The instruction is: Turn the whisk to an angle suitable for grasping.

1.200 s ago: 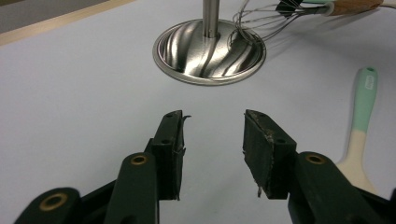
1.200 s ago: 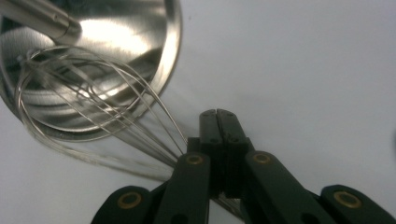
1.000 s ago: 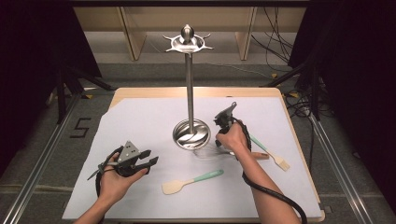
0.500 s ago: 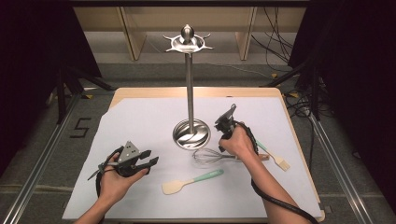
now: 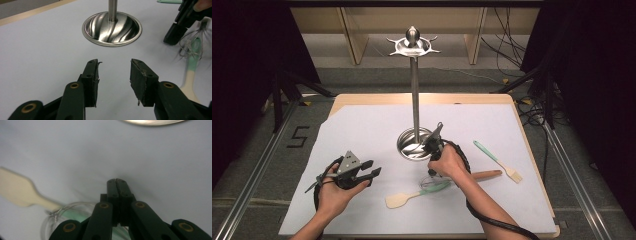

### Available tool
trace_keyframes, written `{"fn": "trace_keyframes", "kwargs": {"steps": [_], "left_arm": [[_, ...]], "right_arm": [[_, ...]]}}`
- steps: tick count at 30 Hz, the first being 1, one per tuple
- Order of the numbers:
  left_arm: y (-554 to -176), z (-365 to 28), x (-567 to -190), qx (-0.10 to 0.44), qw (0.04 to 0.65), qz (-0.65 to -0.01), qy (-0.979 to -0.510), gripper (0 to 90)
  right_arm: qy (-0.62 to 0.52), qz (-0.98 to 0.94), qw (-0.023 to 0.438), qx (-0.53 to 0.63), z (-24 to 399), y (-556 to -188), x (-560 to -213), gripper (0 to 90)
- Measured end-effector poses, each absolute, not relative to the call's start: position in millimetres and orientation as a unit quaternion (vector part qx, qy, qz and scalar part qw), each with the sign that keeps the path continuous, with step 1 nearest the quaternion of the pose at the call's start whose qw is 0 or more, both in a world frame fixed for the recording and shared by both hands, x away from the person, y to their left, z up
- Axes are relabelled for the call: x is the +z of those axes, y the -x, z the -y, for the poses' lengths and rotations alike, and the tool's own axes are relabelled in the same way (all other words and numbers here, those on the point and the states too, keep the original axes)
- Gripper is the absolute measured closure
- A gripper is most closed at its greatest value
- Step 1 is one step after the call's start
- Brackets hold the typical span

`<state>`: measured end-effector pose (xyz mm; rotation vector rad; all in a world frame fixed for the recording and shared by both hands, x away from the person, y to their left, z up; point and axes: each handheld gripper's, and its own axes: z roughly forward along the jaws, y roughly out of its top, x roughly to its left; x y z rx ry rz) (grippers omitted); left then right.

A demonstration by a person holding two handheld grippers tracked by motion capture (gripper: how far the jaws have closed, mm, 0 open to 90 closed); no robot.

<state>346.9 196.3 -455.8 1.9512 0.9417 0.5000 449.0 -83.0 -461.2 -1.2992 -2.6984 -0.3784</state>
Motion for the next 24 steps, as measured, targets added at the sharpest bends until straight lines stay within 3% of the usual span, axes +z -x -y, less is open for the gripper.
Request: {"fn": "trace_keyframes", "kwargs": {"steps": [16,20,23,24], "left_arm": [[-348,-193,-457,0.199,0.442,-0.377,-0.789,57.4],[-348,-193,-457,0.199,0.442,-0.377,-0.789,57.4],[-348,-192,-457,0.202,0.441,-0.379,-0.789,57.4],[-348,-192,-456,0.202,0.441,-0.379,-0.788,57.4]], "right_arm": [[0.432,0.896,0.073,-0.077,122,-415,-446,89.7],[0.453,0.886,0.075,-0.071,139,-406,-442,86.6],[0.498,0.861,0.08,-0.067,148,-401,-435,80.1],[0.536,0.836,0.072,-0.089,163,-399,-428,74.0]]}}
